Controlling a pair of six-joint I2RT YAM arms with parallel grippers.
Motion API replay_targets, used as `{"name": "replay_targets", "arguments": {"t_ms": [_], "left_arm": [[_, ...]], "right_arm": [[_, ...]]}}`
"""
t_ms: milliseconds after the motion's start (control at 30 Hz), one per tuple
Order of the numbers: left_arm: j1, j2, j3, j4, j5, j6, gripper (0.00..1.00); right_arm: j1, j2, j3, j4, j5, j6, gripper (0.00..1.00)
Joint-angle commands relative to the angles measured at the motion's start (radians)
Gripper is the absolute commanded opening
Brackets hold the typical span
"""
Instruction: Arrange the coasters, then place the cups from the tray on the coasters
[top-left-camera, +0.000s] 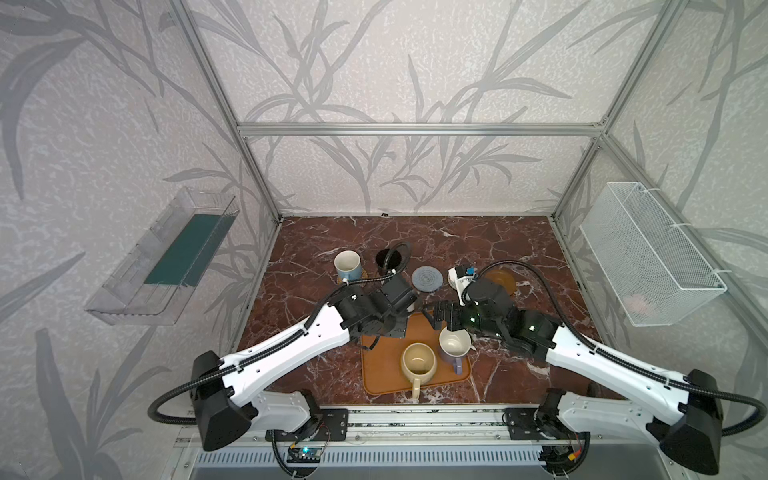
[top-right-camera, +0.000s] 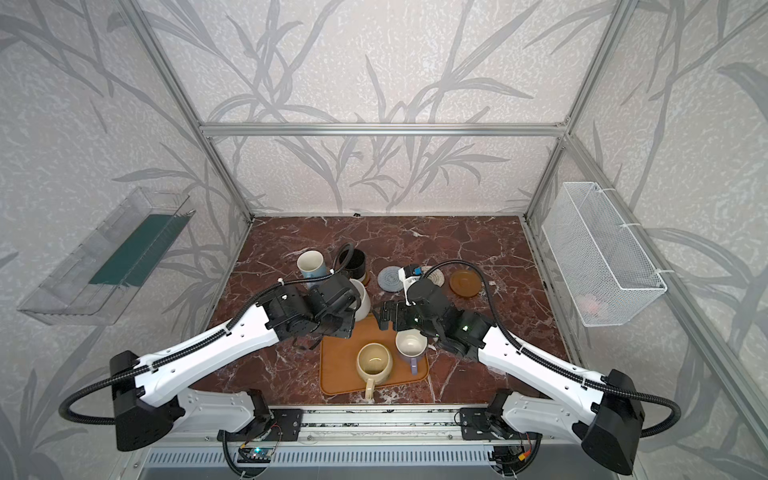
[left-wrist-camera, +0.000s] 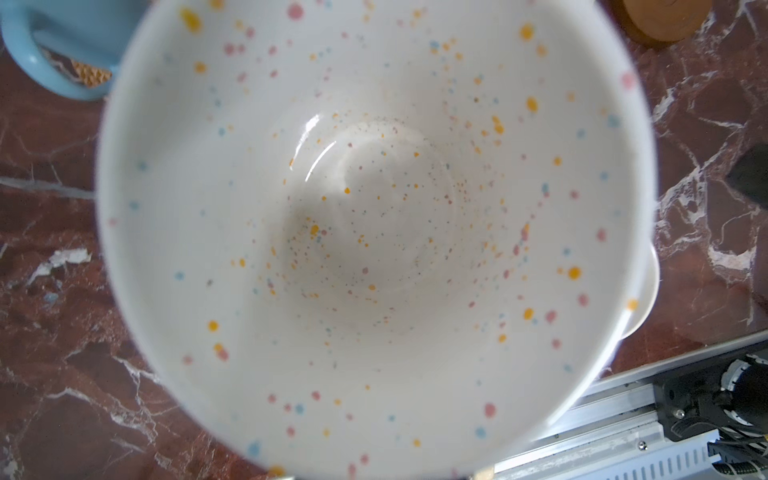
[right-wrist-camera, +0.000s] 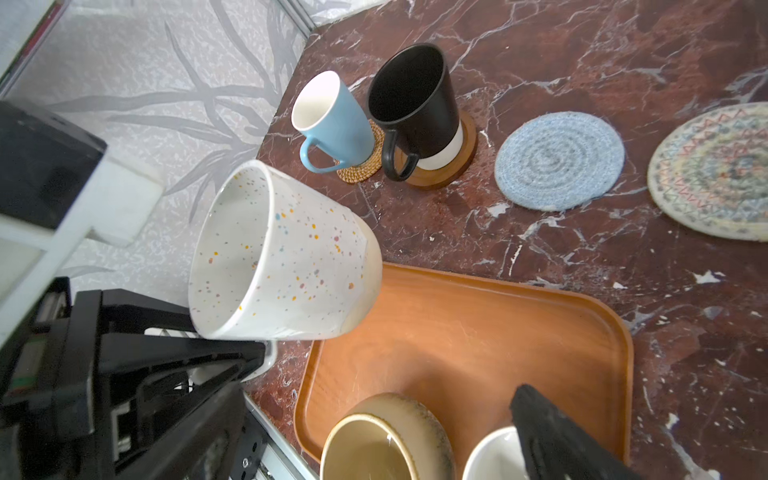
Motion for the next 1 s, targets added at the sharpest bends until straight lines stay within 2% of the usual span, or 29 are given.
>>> {"name": "replay_targets", "arguments": {"t_ms": [0, 267, 400, 567, 967], "left_arm": [[0.016, 0.027, 0.091, 0.065, -0.013, 0.060, 0.00], [0.039, 0.161, 0.222, 0.077, -0.008, 0.091, 0.00], [0.058, 0.204, 0.258, 0.101, 0.010, 0.095, 0.00], [0.068, 0.277, 0.317, 0.113, 0.020, 0.104, 0.00], [0.101, 0.453, 0.436, 0.151, 0.004, 0.101, 0.00]], "right_arm": [[-0.057, -0.059, -0.009, -0.006, -0.005, 0.030, 0.99], [-0.172, -0.107, -0.007, -0.092, -0.049, 0.008, 0.99], [-0.201, -0.134, -0.007, -0.123, -0.034, -0.023, 0.99], [-0.264, -0.137, -0.011, -0.137, -0.101, -0.051, 0.99], [-0.371, -0.163, -0.083, -0.094, -0.175, -0.049, 0.99]]}}
